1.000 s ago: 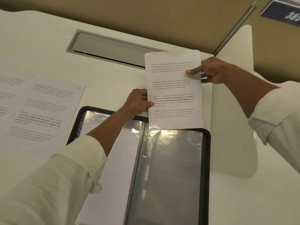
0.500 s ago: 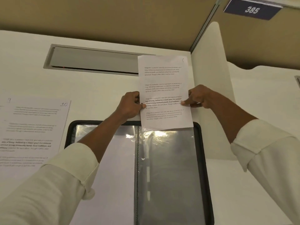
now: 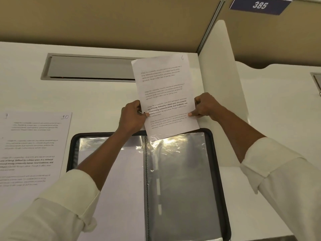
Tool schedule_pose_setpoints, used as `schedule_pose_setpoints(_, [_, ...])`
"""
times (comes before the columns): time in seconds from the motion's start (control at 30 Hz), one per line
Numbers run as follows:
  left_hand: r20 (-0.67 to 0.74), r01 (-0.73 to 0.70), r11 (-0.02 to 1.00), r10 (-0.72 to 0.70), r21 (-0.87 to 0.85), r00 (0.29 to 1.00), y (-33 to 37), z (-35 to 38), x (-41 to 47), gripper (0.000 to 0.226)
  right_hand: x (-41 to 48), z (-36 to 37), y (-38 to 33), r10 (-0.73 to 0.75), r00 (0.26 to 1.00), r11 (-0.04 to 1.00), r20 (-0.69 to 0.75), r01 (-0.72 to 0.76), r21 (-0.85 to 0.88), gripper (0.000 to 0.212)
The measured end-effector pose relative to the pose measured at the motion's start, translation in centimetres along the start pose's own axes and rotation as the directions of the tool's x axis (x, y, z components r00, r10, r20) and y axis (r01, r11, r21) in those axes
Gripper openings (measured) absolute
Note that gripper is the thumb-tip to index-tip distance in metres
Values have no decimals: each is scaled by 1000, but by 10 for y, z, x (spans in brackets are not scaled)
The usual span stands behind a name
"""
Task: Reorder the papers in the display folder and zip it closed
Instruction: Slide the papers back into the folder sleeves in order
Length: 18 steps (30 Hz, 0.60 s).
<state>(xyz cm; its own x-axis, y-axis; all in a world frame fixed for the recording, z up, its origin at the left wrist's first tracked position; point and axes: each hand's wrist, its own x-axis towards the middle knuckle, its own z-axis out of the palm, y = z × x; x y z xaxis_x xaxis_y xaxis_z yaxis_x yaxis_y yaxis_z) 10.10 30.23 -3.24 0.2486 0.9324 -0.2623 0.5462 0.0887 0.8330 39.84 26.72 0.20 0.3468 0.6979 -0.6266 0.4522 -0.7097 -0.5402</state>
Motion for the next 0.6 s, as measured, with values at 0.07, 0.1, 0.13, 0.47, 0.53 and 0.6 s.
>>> schedule_pose_setpoints(0.07, [18, 16, 1000, -16, -13, 1000, -2, 0, -2, 28, -3, 0, -1, 25, 999, 1000, 24, -25, 11, 45])
schedule_pose_setpoints(0.1, [26, 20, 1000, -20, -15, 999, -3, 0, -3, 27, -4, 0, -1, 39, 999, 999, 26, -39, 14, 37])
schedule_pose_setpoints(0.13, [33, 26, 1000, -26, -16, 999, -4, 1, -3, 26, -6, 1, -1, 53, 998, 998, 23, -54, 15, 31])
schedule_pose_setpoints(0.47, [13, 33, 998, -32, -56, 999, 7, 8, -1, 15, -19, 4, 13, 95, 995, 991, -37, -90, 104, 27])
schedule_pose_setpoints(0.53, [1, 36, 997, -36, -73, 999, 7, 9, -1, 17, -23, 5, 13, 91, 995, 984, -41, -83, 157, 29])
schedule_pose_setpoints(0.6, [-13, 34, 995, -35, -90, 999, 4, 8, -2, 17, -26, 5, 14, 81, 996, 974, -38, -72, 214, 30])
